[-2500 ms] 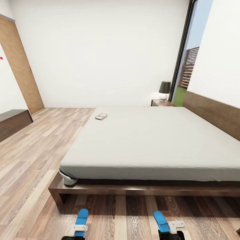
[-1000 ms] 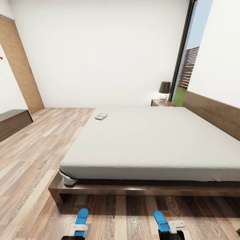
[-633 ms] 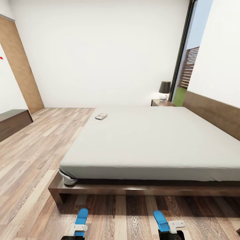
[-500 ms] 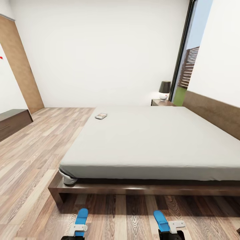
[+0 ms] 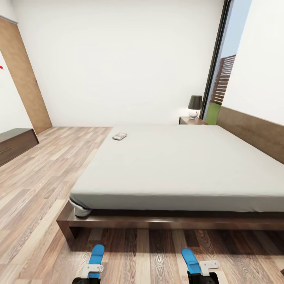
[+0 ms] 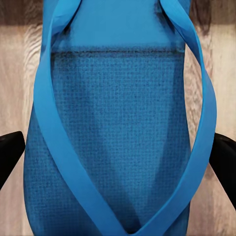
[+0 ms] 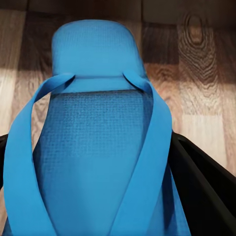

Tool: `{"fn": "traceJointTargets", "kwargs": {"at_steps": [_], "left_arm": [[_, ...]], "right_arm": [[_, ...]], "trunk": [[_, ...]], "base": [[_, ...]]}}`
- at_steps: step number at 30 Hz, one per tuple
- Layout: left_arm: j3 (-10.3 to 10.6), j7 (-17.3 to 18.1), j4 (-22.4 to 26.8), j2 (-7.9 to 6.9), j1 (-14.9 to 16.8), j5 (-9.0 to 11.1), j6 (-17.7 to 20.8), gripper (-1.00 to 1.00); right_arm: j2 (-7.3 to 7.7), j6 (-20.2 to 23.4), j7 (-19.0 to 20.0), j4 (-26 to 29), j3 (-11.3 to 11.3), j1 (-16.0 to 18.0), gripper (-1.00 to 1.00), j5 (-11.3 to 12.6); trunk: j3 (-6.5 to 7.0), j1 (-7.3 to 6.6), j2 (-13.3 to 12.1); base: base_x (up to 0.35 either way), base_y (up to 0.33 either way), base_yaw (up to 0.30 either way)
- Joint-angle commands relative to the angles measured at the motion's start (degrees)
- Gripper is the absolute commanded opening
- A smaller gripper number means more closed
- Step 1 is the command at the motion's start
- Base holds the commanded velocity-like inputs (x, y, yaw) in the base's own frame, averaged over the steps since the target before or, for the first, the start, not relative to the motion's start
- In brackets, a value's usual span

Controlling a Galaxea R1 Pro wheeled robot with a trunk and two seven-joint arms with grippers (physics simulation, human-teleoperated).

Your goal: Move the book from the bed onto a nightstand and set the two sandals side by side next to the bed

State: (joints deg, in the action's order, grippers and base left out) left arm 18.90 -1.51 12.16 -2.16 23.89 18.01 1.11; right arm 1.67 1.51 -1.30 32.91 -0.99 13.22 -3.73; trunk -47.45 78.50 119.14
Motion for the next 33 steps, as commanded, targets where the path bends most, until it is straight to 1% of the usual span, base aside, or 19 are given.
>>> {"fn": "traceJointTargets", "kwargs": {"at_steps": [1,6,11,15,20,30,33], "left_arm": [[0.49,-0.16,0.08,-0.04,0.02,0.54,0.08,-1.00],[0.51,-0.16,0.12,-0.04,0.02,0.54,-0.15,-1.00],[0.52,-0.16,0.14,-0.04,0.02,0.54,-0.26,-1.00],[0.49,-0.16,0.11,-0.04,0.02,0.54,-1.08,-1.00],[0.49,-0.16,0.00,-0.04,0.02,0.47,-2.26,-1.00],[0.50,-0.64,0.17,-0.04,0.14,0.42,-2.13,-1.00],[0.52,-1.30,0.19,-0.07,0.91,0.34,-2.00,-1.00]], "right_arm": [[-0.01,0.16,-0.13,0.10,-0.06,0.02,-1.00,-0.39],[0.04,0.21,0.00,1.94,-0.08,0.05,-1.00,-0.42],[0.00,0.59,1.84,5.04,-0.19,0.05,-1.00,-0.47],[-0.13,1.00,2.61,6.35,-0.13,0.10,-1.00,-0.43],[-0.17,1.22,2.82,6.72,-0.01,0.44,-1.00,-0.39],[-0.11,1.30,2.88,6.67,-0.08,0.74,-1.00,-0.14],[-0.05,1.30,2.88,6.70,-0.14,0.75,-1.00,-0.17]], "trunk": [[-0.24,0.22,0.44],[-0.24,0.22,0.44],[-0.24,0.22,0.44],[-0.95,1.09,2.04],[-1.85,2.19,4.05],[-3.65,4.39,8.06],[-4.18,5.05,9.26]], "base": [[0.000,0.000,0.000],[0.000,0.000,0.000],[0.000,0.000,0.000],[0.000,0.000,0.000],[0.000,0.000,0.000],[0.000,0.000,0.000],[0.000,0.000,0.000]]}}
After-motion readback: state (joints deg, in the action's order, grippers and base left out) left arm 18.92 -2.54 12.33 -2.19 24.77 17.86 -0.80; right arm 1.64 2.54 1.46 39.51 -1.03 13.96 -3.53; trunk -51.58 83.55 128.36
